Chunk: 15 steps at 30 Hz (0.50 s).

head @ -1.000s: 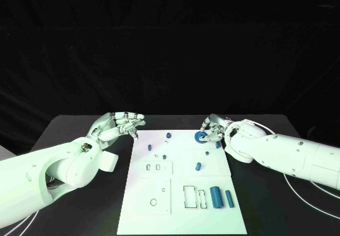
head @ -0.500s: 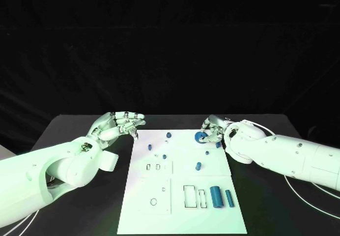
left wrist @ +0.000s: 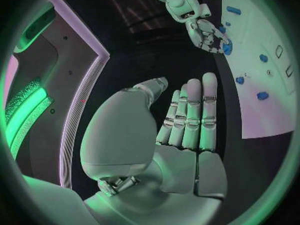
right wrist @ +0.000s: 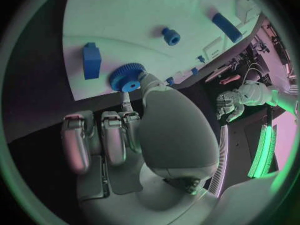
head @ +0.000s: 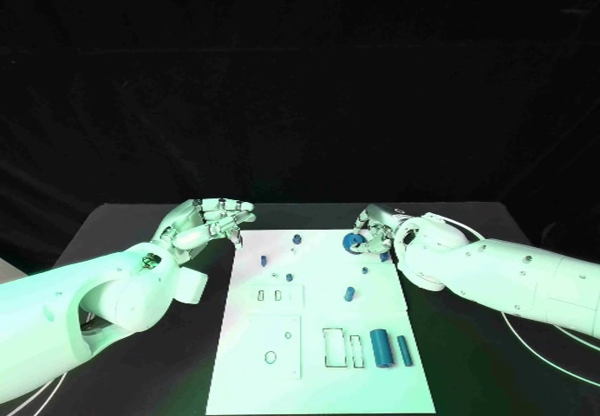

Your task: Assemble the parts on the task board

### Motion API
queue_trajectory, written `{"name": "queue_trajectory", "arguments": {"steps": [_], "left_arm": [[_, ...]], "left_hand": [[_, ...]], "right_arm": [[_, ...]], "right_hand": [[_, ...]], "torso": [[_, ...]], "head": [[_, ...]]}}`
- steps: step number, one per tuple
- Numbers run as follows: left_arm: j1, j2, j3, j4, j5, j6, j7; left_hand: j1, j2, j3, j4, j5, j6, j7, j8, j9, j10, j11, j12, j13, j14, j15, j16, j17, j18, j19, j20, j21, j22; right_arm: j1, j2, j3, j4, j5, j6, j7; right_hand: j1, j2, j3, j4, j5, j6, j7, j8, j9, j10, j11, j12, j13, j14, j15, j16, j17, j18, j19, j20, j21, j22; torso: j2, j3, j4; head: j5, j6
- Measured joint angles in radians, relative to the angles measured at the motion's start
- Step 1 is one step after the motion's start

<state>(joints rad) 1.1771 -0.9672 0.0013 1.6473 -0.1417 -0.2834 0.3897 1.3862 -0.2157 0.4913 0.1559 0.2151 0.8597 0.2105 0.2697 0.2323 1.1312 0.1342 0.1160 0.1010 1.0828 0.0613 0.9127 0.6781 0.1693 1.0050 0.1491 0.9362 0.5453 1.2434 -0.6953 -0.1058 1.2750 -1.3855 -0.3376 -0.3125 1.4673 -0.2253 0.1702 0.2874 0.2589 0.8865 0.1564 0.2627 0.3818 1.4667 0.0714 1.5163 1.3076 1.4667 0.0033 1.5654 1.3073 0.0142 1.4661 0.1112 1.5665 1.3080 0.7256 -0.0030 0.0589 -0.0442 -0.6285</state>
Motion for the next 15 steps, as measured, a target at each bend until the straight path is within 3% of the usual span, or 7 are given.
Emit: {"name": "queue_trajectory", "arguments": {"steps": [4, 10, 15], "left_arm": [[0.0, 0.0, 0.0, 0.0, 0.0, 0.0, 0.0], [0.0, 0.0, 0.0, 0.0, 0.0, 0.0, -0.001], [0.0, 0.0, 0.0, 0.0, 0.0, 0.0, -0.001]], "left_hand": [[-0.001, 0.001, 0.0, 0.0, 0.0, 0.0, 0.0, 0.0, 0.0, 0.0, 0.0, 0.0, 0.0, 0.0, 0.0, 0.0, 0.0, 0.0, 0.0, 0.0, 0.0, 0.0], [-0.001, 0.001, 0.0, 0.0, 0.0, 0.0, 0.0, 0.0, 0.0, -0.004, 0.004, 0.0, 0.0, 0.0, 0.0, 0.0, 0.0, 0.0, 0.0, 0.0, 0.005, 0.001], [-0.001, 0.001, 0.0, 0.0, 0.0, 0.0, 0.0, 0.0, 0.0, -0.004, 0.004, 0.0, 0.0, 0.0, 0.0, 0.0, 0.0, 0.0, 0.0, 0.0, 0.005, 0.001]], "right_arm": [[0.0, 0.0, 0.0, 0.0, -0.002, 0.0, 0.0], [0.0, 0.0, 0.001, 0.01, -0.002, -0.005, 0.003], [-0.001, -0.005, -0.001, 0.029, -0.001, -0.012, 0.003]], "right_hand": [[0.007, 0.007, 0.022, -0.002, 0.016, 0.015, -0.003, -0.002, 0.0, 0.0, 0.0, 0.0, 0.0, 0.0, 0.0, 0.0, 0.001, 0.0, 0.0, 0.0, 0.0, 0.0], [0.035, 0.035, 0.133, -0.014, 0.009, 0.044, -0.003, 0.001, -0.007, 0.0, -0.011, 0.005, 0.0, -0.001, -0.008, 0.0, 0.001, 0.0, 0.0, -0.001, 0.0, 0.0], [0.043, 0.029, 0.187, -0.022, 0.04, 0.044, -0.003, 0.001, -0.007, 0.0, -0.018, 0.01, 0.0, -0.002, -0.017, 0.0, 0.001, 0.0, -0.002, -0.013, 0.0, 0.0]], "torso": [[0.0, -0.0001, 0.0001], [0.0, -0.0001, 0.0005], [0.0, -0.0005, 0.0003]], "head": [[-0.001, 0.0], [0.0, 0.001], [0.001, 0.001]]}}
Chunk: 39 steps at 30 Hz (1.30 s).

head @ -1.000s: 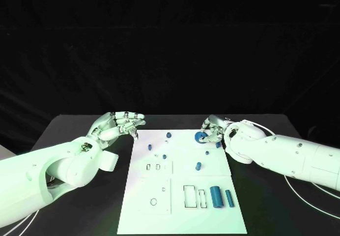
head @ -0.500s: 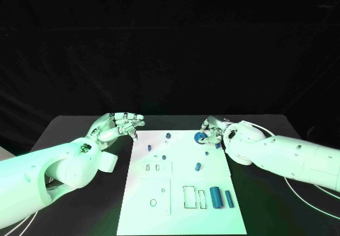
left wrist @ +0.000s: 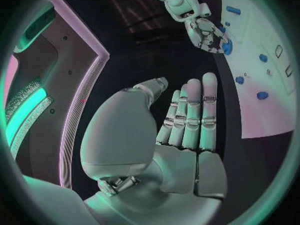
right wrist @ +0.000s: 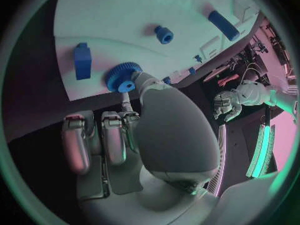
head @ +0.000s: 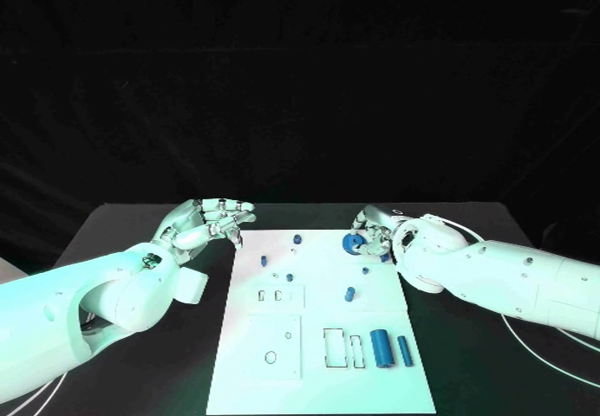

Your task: Assemble the parts on the task board

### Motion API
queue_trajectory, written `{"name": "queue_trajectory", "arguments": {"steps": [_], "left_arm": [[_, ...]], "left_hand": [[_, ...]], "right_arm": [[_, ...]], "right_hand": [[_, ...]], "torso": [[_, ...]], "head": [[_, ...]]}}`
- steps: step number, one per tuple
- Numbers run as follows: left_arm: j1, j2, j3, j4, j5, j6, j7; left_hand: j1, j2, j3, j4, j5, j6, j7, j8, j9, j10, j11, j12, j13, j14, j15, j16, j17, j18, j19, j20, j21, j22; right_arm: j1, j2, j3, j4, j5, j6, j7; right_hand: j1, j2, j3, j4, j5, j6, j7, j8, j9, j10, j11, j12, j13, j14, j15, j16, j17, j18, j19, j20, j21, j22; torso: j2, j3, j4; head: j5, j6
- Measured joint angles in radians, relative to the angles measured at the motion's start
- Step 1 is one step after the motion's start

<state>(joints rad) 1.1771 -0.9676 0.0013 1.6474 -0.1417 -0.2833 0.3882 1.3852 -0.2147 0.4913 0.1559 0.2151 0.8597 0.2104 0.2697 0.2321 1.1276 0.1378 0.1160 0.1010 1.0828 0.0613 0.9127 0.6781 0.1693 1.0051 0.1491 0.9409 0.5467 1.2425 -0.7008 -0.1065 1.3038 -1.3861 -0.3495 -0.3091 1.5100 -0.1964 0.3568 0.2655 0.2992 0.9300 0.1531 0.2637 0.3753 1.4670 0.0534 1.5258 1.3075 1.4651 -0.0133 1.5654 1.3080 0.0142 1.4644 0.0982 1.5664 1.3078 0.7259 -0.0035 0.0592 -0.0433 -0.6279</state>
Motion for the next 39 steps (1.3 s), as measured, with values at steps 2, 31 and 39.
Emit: {"name": "queue_trajectory", "arguments": {"steps": [2, 31, 39], "left_arm": [[0.0, 0.0, 0.0, 0.0, 0.0, 0.0, 0.0], [0.0, 0.007, 0.0, 0.002, 0.0, 0.001, -0.002], [0.0, 0.007, 0.0, 0.004, 0.0, 0.001, -0.002]], "left_hand": [[0.0, 0.0, 0.0, 0.0, 0.0, 0.0, 0.0, 0.0, 0.0, 0.0, 0.0, 0.0, 0.0, 0.0, 0.0, 0.0, 0.0, 0.0, 0.0, 0.0, 0.0, 0.0], [0.004, 0.004, 0.007, -0.001, 0.0, 0.0, 0.0, 0.0, 0.001, 0.0, 0.0, 0.0, 0.001, -0.004, -0.004, 0.0, -0.001, 0.0, -0.003, 0.003, 0.004, 0.003], [0.004, 0.004, 0.007, -0.001, 0.0, 0.0, 0.0, 0.0, 0.002, 0.0, 0.0, 0.0, 0.001, -0.004, -0.004, 0.0, -0.001, 0.0, -0.003, 0.003, 0.004, 0.003]], "right_arm": [[0.0, -0.002, -0.001, 0.015, 0.0, -0.004, 0.0], [0.0, 0.171, -0.008, 0.094, -0.207, -0.077, -0.018], [-0.022, 0.217, -0.014, 0.037, -0.231, -0.082, -0.026]], "right_hand": [[0.009, -0.009, 0.019, -0.007, 0.019, 0.0, 0.0, 0.0, 0.0, 0.0, 0.0, 0.004, 0.0, 0.0, 0.0, 0.0, 0.0, 0.0, 0.0, 0.0, 0.0, 0.0], [-0.029, -0.035, 0.049, -0.013, 0.032, 0.002, -0.002, 0.008, 0.0, 0.0, 0.0, 0.008, 0.0, 0.003, -0.003, 0.0, 0.0, 0.0, 0.004, -0.003, 0.0, 0.0], [-0.034, -0.041, 0.049, -0.013, 0.032, 0.006, -0.001, 0.008, 0.001, 0.0, 0.0, 0.008, 0.0, 0.003, -0.003, 0.0, -0.001, 0.0, 0.004, -0.003, 0.0, 0.0]], "torso": [[0.0, 0.0, 0.0], [0.001, -0.0012, 0.002], [0.003, -0.0005, 0.0011]], "head": [[0.0, 0.0], [0.006, 0.007], [0.011, 0.001]]}}
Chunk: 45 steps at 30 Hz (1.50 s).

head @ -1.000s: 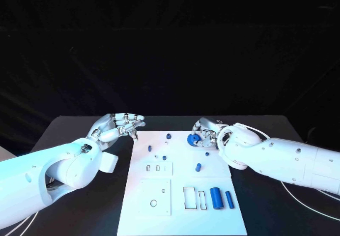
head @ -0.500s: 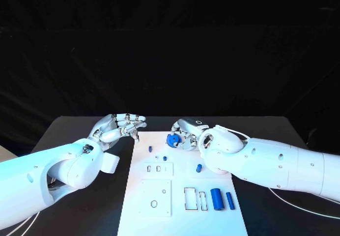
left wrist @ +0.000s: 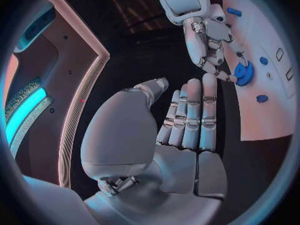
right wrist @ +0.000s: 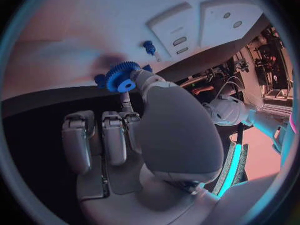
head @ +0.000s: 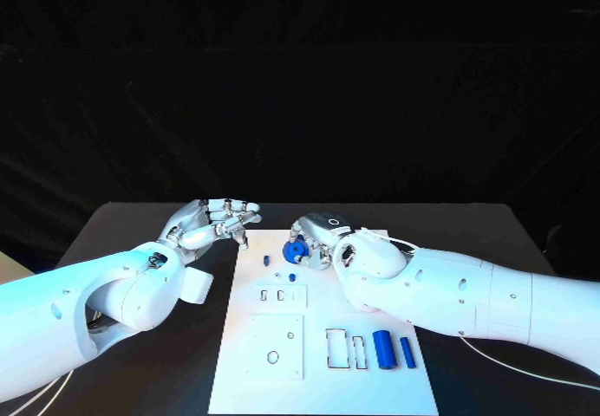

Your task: Assemble the parts on the task board

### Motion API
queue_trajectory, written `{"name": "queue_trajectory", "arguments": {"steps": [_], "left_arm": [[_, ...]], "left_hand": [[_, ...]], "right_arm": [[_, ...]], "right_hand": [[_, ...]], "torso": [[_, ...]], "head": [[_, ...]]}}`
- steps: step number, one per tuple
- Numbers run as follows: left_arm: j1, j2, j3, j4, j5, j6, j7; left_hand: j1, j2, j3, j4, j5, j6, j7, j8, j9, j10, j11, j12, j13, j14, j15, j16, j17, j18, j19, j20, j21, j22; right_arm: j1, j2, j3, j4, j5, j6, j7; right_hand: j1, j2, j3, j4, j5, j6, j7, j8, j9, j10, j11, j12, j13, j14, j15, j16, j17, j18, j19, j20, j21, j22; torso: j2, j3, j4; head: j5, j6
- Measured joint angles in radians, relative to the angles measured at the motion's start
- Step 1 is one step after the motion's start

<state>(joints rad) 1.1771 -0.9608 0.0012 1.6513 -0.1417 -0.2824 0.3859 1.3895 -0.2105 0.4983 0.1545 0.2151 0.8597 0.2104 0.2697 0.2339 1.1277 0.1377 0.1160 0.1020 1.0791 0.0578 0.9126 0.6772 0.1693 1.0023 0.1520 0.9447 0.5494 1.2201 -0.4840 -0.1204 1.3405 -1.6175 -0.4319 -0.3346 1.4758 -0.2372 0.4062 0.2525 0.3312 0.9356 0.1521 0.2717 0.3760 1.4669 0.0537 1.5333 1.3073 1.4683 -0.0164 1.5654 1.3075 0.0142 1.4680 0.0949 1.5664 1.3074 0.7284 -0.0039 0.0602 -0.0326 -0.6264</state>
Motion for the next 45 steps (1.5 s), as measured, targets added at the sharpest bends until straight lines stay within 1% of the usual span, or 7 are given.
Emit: {"name": "queue_trajectory", "arguments": {"steps": [14, 24, 28, 30, 33, 37, 45], "left_arm": [[0.0, -0.001, 0.0, 0.001, 0.0, 0.001, -0.001], [0.0, -0.001, 0.0, 0.001, 0.0, 0.001, -0.002], [0.0, -0.002, 0.0, 0.001, 0.0, 0.002, -0.003], [0.0, -0.002, 0.0, 0.001, 0.0, 0.002, -0.003], [0.0, -0.002, 0.0, 0.0, 0.0, 0.002, -0.003], [0.0, -0.001, 0.0, -0.001, 0.0, 0.002, -0.004], [0.0, -0.001, 0.0, -0.002, 0.0, 0.002, -0.004]], "left_hand": [[0.0, 0.0, 0.0, 0.0, 0.0, 0.0, 0.0, 0.0, 0.0, 0.0, 0.0, 0.0, 0.0, 0.0, 0.0, 0.0, 0.0, 0.0, 0.0, 0.0, 0.0, 0.0], [0.0, 0.0, 0.0, 0.0, 0.0, 0.0, 0.0, 0.0, 0.0, 0.0, 0.0, 0.0, 0.0, 0.0, 0.0, 0.0, 0.0, 0.0, 0.0, 0.0, 0.0, 0.0], [0.0, 0.0, 0.0, 0.0, 0.0, 0.0, 0.0, 0.0, 0.0, 0.0, 0.0, 0.0, 0.0, 0.0, 0.0, 0.0, 0.0, 0.0, 0.0, 0.0, 0.0, 0.0], [0.0, 0.0, 0.001, -0.001, 0.0, 0.0, 0.0, 0.0, 0.0, 0.0, 0.0, 0.0, 0.0, 0.0, 0.0, 0.002, 0.0, 0.0, -0.001, 0.001, 0.003, 0.0], [0.0, 0.0, 0.004, -0.004, 0.0, 0.0, 0.0, 0.0, 0.001, 0.0, 0.0, 0.0, 0.001, 0.0, 0.0, 0.004, -0.001, 0.0, -0.007, 0.0, 0.007, 0.003], [0.0, 0.0, 0.004, -0.004, 0.0, 0.0, 0.0, 0.0, 0.001, 0.0, 0.0, 0.0, 0.001, 0.0, 0.0, 0.004, -0.001, 0.0, -0.007, 0.0, 0.007, 0.003], [0.0, 0.0, 0.004, -0.004, 0.0, 0.0, 0.0, 0.0, 0.001, 0.0, 0.0, 0.0, 0.001, 0.0, 0.0, 0.004, -0.001, 0.0, -0.007, 0.0, 0.007, 0.003]], "right_arm": [[-0.019, 0.04, -0.003, -0.078, -0.037, -0.028, -0.002], [-0.022, 0.048, -0.005, -0.085, -0.056, -0.041, -0.002], [-0.022, 0.048, -0.005, -0.088, -0.059, -0.041, -0.003], [-0.022, 0.048, -0.005, -0.091, -0.059, -0.041, -0.003], [-0.022, 0.048, -0.005, -0.095, -0.057, -0.038, -0.003], [-0.022, 0.048, -0.005, -0.097, -0.05, -0.028, -0.003], [-0.021, 0.039, -0.004, -0.097, -0.028, -0.003, 0.001]], "right_hand": [[-0.009, -0.009, 0.006, 0.0, -0.001, 0.003, -0.001, 0.006, 0.001, 0.0, 0.0, 0.0, 0.001, 0.0, 0.0, 0.0, 0.0, 0.0, 0.0, 0.0, 0.0, 0.0], [-0.012, -0.012, 0.011, -0.003, -0.003, 0.007, -0.005, 0.01, 0.001, 0.0, 0.0, 0.0, 0.001, 0.0, 0.0, 0.0, 0.0, 0.0, 0.0, 0.0, 0.0, 0.001], [-0.035, -0.031, 0.019, -0.003, -0.029, 0.011, -0.007, -0.003, 0.001, 0.0, 0.001, -0.019, 0.001, 0.0, 0.0, 0.0, 0.0, 0.0, 0.0, 0.0, 0.0, 0.001], [-0.085, -0.031, -0.021, 0.014, -0.107, -0.026, 0.006, -0.037, -0.003, 0.0, 0.018, -0.037, 0.001, -0.002, 0.017, 0.0, 0.001, 0.0, -0.003, 0.007, 0.0, 0.001], [-0.124, -0.004, -0.173, 0.033, -0.148, -0.058, 0.016, -0.075, -0.022, -0.001, 0.028, -0.052, 0.001, -0.003, 0.026, 0.0, 0.001, 0.0, -0.002, 0.021, 0.0, 0.001], [-0.158, 0.029, -0.264, 0.041, -0.149, -0.059, 0.017, -0.083, -0.024, -0.001, 0.028, -0.052, 0.001, -0.002, 0.027, 0.0, 0.001, 0.0, -0.002, 0.021, 0.0, 0.001], [-0.215, 0.056, -0.277, 0.041, -0.108, -0.027, 0.005, -0.084, -0.02, -0.001, 0.028, -0.043, 0.0, -0.002, 0.027, 0.0, 0.0, 0.0, -0.002, 0.02, 0.0, 0.0]], "torso": [[-0.002, 0.0011, 0.0], [-0.002, 0.0014, -0.0013], [-0.002, 0.0012, -0.0012], [-0.002, 0.0011, -0.0015], [-0.002, 0.0006, -0.0021], [-0.002, 0.0005, -0.0022], [-0.002, 0.0011, -0.002]], "head": [[0.004, -0.008], [0.006, -0.006], [0.006, -0.007], [0.007, -0.008], [0.007, -0.008], [0.007, -0.007], [0.005, -0.007]]}}
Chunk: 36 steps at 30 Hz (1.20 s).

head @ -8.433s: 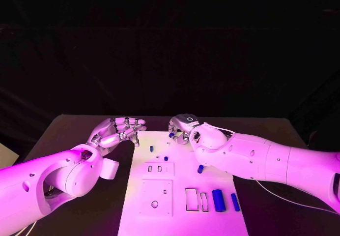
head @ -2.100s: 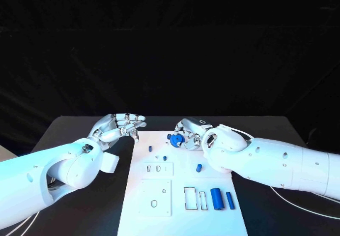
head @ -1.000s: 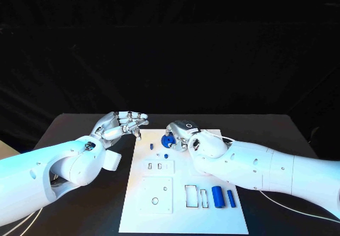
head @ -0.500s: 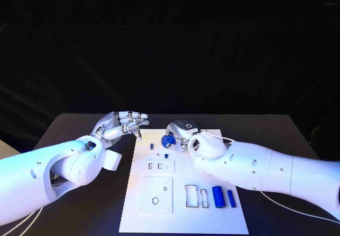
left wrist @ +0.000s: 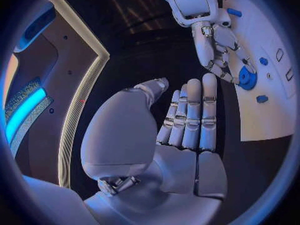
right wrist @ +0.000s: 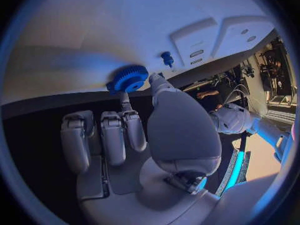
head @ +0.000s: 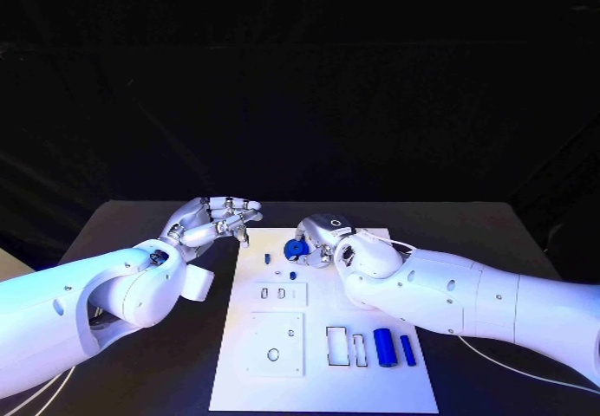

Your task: Assemble the parts on the task board

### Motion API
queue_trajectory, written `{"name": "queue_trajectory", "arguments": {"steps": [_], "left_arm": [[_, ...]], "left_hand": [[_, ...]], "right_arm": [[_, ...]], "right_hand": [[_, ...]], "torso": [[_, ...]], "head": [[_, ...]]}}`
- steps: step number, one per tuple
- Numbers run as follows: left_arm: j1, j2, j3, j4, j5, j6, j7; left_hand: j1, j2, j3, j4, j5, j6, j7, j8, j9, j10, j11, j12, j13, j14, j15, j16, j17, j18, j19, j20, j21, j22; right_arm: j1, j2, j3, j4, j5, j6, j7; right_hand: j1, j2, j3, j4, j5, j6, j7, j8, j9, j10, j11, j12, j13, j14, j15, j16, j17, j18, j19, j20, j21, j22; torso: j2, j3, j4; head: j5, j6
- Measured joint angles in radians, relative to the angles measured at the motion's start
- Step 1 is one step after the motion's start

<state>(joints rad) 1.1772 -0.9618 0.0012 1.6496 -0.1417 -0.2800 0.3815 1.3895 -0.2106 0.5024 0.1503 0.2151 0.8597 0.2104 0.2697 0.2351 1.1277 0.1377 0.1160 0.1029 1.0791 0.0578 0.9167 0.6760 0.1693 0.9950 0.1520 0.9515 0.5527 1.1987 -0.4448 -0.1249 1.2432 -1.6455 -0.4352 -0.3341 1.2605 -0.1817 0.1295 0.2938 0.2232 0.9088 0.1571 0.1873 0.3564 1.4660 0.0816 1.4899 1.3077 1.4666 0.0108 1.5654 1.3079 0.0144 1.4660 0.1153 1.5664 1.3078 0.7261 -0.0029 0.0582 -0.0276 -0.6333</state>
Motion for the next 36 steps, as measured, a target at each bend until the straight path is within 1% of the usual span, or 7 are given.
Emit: {"name": "queue_trajectory", "arguments": {"steps": [6, 10, 21, 28, 30, 33, 36], "left_arm": [[0.0, 0.0, 0.0, -0.001, 0.0, 0.0, 0.0], [0.0, 0.0, 0.0, -0.001, 0.0, 0.0, -0.001], [0.0, -0.001, 0.0, -0.001, 0.0, 0.0, -0.001], [0.0, -0.003, 0.0, -0.002, 0.0, 0.0, -0.001], [0.0, -0.004, 0.0, -0.003, 0.0, 0.0, -0.001], [0.0, -0.006, 0.0, -0.004, 0.0, 0.0, -0.001], [0.0, -0.007, 0.0, -0.006, 0.0, 0.0, -0.001]], "left_hand": [[0.0, 0.0, 0.0, 0.0, 0.0, 0.0, 0.0, 0.0, 0.0, 0.0, 0.0, 0.0, 0.0, 0.0, 0.0, 0.0, 0.0, 0.0, 0.0, 0.0, 0.0, 0.0], [0.0, 0.0, 0.0, 0.0, 0.0, 0.0, 0.0, 0.0, 0.0, 0.0, 0.0, 0.0, 0.0, 0.0, 0.0, 0.0, 0.0, 0.0, 0.0, 0.0, 0.0, 0.0], [-0.003, 0.003, 0.0, 0.0, 0.0, 0.0, 0.0, 0.0, 0.0, 0.0, 0.0, 0.0, 0.0, 0.0, 0.0, 0.0, 0.0, 0.0, 0.0, 0.0, 0.0, 0.001], [-0.004, 0.004, 0.0, 0.0, 0.0, 0.0, 0.0, 0.0, 0.0, 0.0, 0.0, 0.0, 0.0, 0.0, 0.0, 0.0, 0.0, 0.0, 0.0, 0.0, 0.0, 0.001], [-0.004, 0.004, 0.0, 0.0, 0.0, 0.0, 0.0, 0.0, 0.0, 0.0, 0.0, 0.0, 0.0, 0.0, 0.0, 0.0, 0.0, 0.0, 0.0, 0.0, 0.0, 0.001], [-0.004, 0.004, 0.0, 0.0, 0.0, 0.0, 0.0, 0.0, 0.0, -0.004, -0.004, 0.0, 0.0, 0.0, 0.0, 0.0, -0.001, 0.0, 0.0, 0.0, 0.0, 0.001], [-0.004, 0.004, 0.0, 0.0, 0.0, 0.0, 0.0, 0.0, 0.0, -0.004, -0.004, 0.0, 0.0, 0.0, 0.0, 0.0, -0.001, 0.0, 0.0, 0.0, 0.0, 0.001]], "right_arm": [[0.002, -0.004, 0.002, 0.001, 0.013, 0.011, 0.003], [-0.002, -0.011, -0.001, 0.0, 0.022, 0.024, 0.003], [-0.003, -0.038, 0.001, 0.022, 0.033, 0.028, 0.001], [-0.01, -0.091, 0.0, 0.084, 0.035, 0.013, -0.002], [-0.012, -0.121, 0.0, 0.112, 0.036, -0.004, -0.002], [-0.009, -0.182, 0.006, 0.158, 0.05, -0.043, 0.004], [0.008, -0.254, 0.012, 0.203, 0.094, -0.079, 0.036]], "right_hand": [[-0.009, 0.009, 0.001, 0.0, 0.011, 0.013, -0.004, 0.01, 0.007, 0.0, 0.0, 0.005, 0.0, 0.0, 0.0, 0.0, 0.0, 0.0, 0.0, 0.0, 0.0, 0.0], [-0.015, 0.015, 0.006, 0.0, 0.019, 0.014, -0.004, 0.01, 0.005, 0.0, 0.0, 0.005, 0.0, 0.0, 0.0, 0.0, 0.0, 0.0, 0.0, 0.0, 0.0, 0.0], [-0.015, 0.015, 0.009, -0.003, 0.027, 0.017, -0.008, 0.01, 0.004, 0.004, -0.004, 0.009, 0.0, 0.0, 0.0, 0.0, 0.0, 0.0, 0.0, 0.0, 0.0, 0.0], [-0.018, 0.018, 0.024, -0.002, 0.036, 0.025, -0.009, 0.01, 0.007, 0.001, -0.007, 0.013, 0.0, -0.003, -0.004, 0.0, 0.0, 0.0, 0.0, 0.0, 0.0, 0.0], [-0.018, 0.018, 0.03, -0.004, 0.039, 0.026, -0.009, 0.01, 0.007, 0.001, -0.007, 0.013, 0.0, 0.0, -0.008, 0.0, 0.0, 0.0, 0.0, 0.0, 0.0, 0.0], [0.003, 0.013, 0.048, -0.007, 0.05, 0.026, -0.009, 0.01, 0.005, 0.001, -0.007, 0.013, 0.0, 0.0, -0.008, 0.0, 0.0, 0.0, 0.0, 0.0, 0.0, 0.0], [0.047, 0.001, 0.069, -0.011, 0.05, 0.023, -0.007, 0.002, 0.003, 0.001, -0.007, 0.012, 0.0, 0.0, -0.008, 0.0, 0.0, 0.0, 0.0, 0.0, 0.0, 0.0]], "torso": [[0.0, 0.0006, -0.0005], [0.0, 0.0006, -0.0005], [0.0, 0.0007, -0.0006], [0.0, 0.0007, -0.0005], [0.0, 0.0007, -0.0008], [0.0, 0.0007, -0.0025], [-0.001, 0.0012, -0.0053]], "head": [[0.0, -0.001], [0.0, -0.001], [0.0, 0.001], [0.001, 0.001], [0.001, 0.001], [0.003, 0.002], [0.003, 0.004]]}}
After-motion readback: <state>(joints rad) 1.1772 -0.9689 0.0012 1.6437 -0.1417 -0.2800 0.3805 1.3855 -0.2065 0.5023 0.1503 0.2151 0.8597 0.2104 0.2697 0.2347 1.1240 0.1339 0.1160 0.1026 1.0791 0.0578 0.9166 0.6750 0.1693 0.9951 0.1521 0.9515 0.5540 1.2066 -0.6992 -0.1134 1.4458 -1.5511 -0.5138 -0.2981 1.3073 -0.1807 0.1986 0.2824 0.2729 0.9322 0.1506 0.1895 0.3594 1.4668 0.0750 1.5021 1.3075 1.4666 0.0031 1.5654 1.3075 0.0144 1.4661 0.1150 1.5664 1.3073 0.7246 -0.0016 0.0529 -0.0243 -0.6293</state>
